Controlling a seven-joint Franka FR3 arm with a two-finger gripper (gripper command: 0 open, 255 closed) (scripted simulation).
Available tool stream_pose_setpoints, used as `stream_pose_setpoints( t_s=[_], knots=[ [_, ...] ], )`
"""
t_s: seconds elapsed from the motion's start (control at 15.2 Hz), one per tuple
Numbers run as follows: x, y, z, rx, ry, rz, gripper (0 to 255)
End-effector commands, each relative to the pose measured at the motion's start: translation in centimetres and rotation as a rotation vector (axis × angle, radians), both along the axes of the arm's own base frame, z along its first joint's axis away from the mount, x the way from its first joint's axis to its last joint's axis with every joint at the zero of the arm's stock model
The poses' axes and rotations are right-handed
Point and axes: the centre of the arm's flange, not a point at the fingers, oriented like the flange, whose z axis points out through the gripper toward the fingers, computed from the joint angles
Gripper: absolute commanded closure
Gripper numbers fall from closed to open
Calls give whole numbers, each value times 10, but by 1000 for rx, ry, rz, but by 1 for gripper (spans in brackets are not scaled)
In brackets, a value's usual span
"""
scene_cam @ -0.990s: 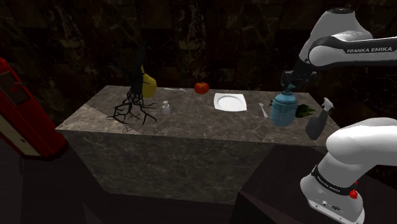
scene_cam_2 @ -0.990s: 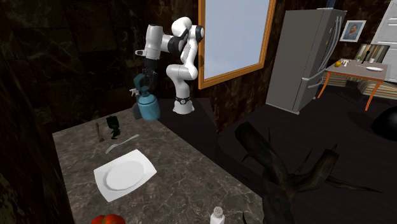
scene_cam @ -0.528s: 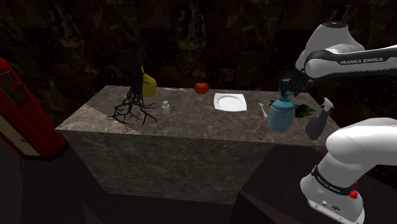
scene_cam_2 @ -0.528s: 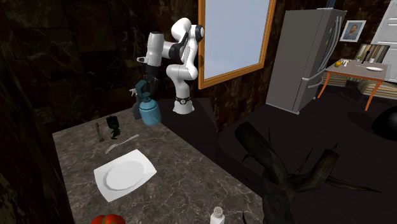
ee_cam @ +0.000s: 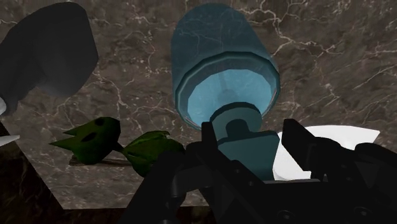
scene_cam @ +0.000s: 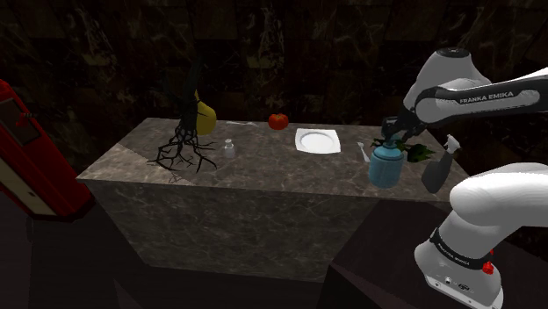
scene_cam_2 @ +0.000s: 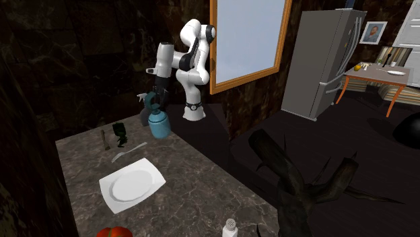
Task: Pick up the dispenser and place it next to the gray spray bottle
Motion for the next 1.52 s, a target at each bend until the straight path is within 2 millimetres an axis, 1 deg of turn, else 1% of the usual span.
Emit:
stream_pose_setpoints(
  t_s=[0.0, 0.4, 0.46, 0.79, 0.99, 1.06, 1.45],
  knots=[
    [0, 0, -2, -1, -2, 0, 255],
    [0, 0, -2, -1, -2, 0, 255],
    [0, 0, -2, -1, -2, 0, 0],
    [0, 0, -2, -1, -2, 0, 0],
    [-7, 9, 35, -1, -2, 0, 0],
    [-9, 11, 45, -1, -2, 0, 0],
    [-9, 11, 45, -1, -2, 0, 0]
  ],
)
